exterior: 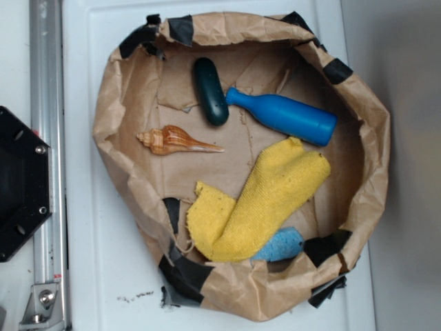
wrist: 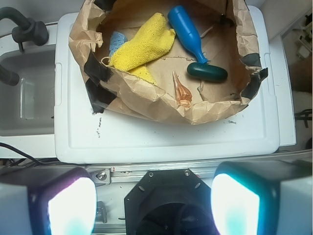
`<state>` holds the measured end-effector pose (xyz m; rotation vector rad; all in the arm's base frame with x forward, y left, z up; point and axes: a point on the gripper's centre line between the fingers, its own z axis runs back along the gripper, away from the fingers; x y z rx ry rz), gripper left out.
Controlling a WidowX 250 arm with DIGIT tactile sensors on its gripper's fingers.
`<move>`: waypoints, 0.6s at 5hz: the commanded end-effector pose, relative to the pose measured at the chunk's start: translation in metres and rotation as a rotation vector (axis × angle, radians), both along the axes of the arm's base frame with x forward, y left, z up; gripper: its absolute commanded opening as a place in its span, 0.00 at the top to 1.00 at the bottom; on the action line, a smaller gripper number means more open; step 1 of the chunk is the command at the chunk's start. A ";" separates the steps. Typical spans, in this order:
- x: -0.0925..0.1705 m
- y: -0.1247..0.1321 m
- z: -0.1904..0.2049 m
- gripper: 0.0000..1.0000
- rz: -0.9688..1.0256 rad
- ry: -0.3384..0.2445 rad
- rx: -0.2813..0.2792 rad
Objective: Grab the plastic pickle.
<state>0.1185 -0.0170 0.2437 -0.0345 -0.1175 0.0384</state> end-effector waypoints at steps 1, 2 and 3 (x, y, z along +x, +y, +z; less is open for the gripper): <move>0.000 0.000 0.000 0.00 0.000 0.000 0.000; 0.050 0.031 0.000 0.00 0.005 -0.005 -0.017; 0.105 0.047 -0.011 0.00 -0.189 0.027 -0.078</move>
